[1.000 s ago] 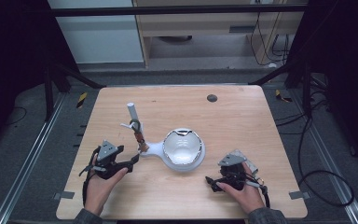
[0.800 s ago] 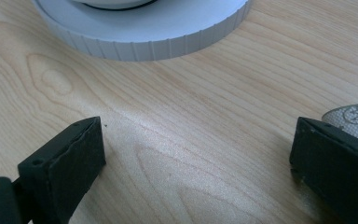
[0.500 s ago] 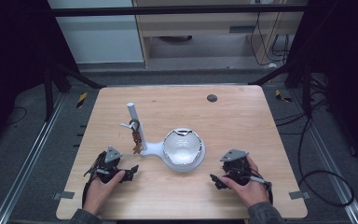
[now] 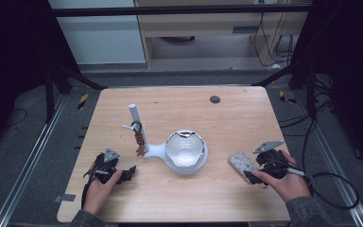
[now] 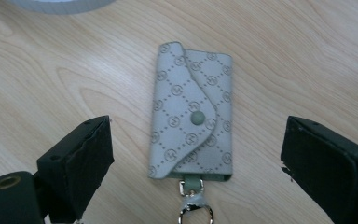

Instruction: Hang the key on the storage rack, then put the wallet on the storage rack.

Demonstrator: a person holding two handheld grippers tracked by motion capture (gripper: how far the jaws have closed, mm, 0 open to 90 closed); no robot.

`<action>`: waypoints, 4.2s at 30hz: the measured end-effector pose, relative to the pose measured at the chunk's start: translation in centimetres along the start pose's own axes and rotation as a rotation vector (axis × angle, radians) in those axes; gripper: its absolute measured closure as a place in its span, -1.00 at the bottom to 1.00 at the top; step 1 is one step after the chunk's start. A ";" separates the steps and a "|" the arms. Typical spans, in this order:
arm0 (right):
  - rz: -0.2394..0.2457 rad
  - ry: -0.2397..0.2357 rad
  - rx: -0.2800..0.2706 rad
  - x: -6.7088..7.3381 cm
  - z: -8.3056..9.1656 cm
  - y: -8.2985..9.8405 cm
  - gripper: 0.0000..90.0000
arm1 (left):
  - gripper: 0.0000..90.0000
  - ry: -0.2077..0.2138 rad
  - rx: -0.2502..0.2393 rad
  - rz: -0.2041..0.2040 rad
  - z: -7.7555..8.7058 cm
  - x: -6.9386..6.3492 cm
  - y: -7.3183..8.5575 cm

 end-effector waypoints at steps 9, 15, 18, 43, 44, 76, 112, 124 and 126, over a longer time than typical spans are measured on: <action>-0.050 -0.032 0.065 -0.3 -1.3 1.3 -0.83 | -0.93 -0.013 0.006 -0.014 -0.1 -0.1 0.2; -0.079 -0.070 0.091 -0.4 -2.0 1.5 -0.88 | -0.94 -0.013 0.008 -0.016 -0.1 -0.1 0.2; -0.091 -0.082 0.103 -0.4 -2.1 1.7 -0.87 | -0.94 -0.013 0.009 -0.015 -0.1 -0.1 0.2; -0.070 -0.115 0.215 0.2 -4.2 3.1 -0.80 | -0.97 -0.012 0.012 -0.016 -0.2 -0.1 0.2; -0.068 -0.119 0.219 0.3 -4.3 3.0 -0.79 | -0.97 -0.013 0.012 -0.016 -0.2 -0.1 0.2; 0.046 -0.081 0.200 -0.5 -1.8 0.4 -0.31 | -0.98 -0.011 0.015 -0.019 -0.1 -0.1 0.2; 0.274 -0.072 0.115 4.0 4.7 -9.1 -0.30 | -0.98 -0.011 0.014 -0.016 -0.1 -0.2 0.2; 0.325 -0.089 0.099 5.8 5.1 -11.0 -0.30 | -0.99 -0.011 0.015 -0.019 -0.1 -0.2 0.2; 0.331 -0.091 0.098 6.1 5.2 -11.2 -0.30 | -0.99 -0.011 0.015 -0.019 -0.1 -0.1 0.2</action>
Point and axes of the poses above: each handheld gripper's, and its own axes: z roughly backward along the jaws, y roughly out of its underside, x roughly to its left, the point moved 9 cm from there along -z, roughly forward along the jaws, and after that the axes turned 6 degrees about y, right-handed, at the moved point
